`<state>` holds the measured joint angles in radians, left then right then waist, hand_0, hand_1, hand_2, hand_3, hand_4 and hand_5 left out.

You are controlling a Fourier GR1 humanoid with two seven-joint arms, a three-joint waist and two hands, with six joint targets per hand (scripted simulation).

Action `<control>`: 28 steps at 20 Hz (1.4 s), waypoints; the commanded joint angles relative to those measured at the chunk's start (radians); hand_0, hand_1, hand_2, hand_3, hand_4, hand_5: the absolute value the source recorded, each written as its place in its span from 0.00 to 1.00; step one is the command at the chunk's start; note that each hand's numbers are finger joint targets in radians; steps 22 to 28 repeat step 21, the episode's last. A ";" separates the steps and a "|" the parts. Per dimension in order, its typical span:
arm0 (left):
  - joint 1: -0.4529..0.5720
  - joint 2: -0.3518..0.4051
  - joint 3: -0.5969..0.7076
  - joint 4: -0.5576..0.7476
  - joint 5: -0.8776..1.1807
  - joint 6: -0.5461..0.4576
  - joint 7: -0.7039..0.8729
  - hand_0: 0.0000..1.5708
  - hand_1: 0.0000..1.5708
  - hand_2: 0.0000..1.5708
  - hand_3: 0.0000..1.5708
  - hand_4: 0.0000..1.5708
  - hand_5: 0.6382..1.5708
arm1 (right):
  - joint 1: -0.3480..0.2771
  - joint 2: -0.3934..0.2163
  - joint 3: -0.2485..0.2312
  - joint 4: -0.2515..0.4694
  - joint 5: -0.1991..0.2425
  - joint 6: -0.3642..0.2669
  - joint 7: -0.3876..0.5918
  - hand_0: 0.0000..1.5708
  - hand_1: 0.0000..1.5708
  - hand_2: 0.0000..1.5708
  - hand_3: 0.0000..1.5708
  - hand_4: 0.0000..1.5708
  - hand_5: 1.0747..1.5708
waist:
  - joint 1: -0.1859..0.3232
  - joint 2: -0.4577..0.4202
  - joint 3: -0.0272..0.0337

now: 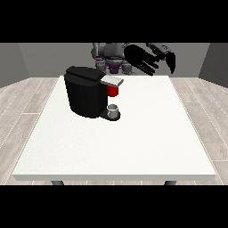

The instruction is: Insert the coffee pod into the coffee machine and close the lid

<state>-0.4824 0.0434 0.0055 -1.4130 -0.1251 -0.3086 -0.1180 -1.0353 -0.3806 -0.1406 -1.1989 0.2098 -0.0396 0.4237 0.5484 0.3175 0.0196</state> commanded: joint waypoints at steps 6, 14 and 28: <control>-0.027 0.024 0.015 -0.027 0.028 -0.031 0.009 0.00 0.00 0.00 0.00 0.20 1.00 | -0.146 0.061 -0.003 0.094 -0.044 0.012 -0.167 0.00 0.00 0.00 0.00 0.06 1.00 | 0.028 0.069 -0.0200; 0.032 0.013 0.049 -0.006 0.047 -0.002 0.013 0.00 0.00 0.00 0.00 0.22 1.00 | -0.107 0.208 0.080 0.103 -0.038 0.002 -0.278 0.00 0.00 0.00 0.00 0.00 1.00 | -0.079 -0.024 -0.0202; 0.178 0.049 0.108 0.032 0.058 0.005 -0.045 0.00 0.00 0.00 0.00 0.17 1.00 | 0.087 0.356 0.177 0.051 -0.071 0.036 -0.411 0.00 0.00 0.00 0.00 0.17 1.00 | -0.225 -0.146 -0.0198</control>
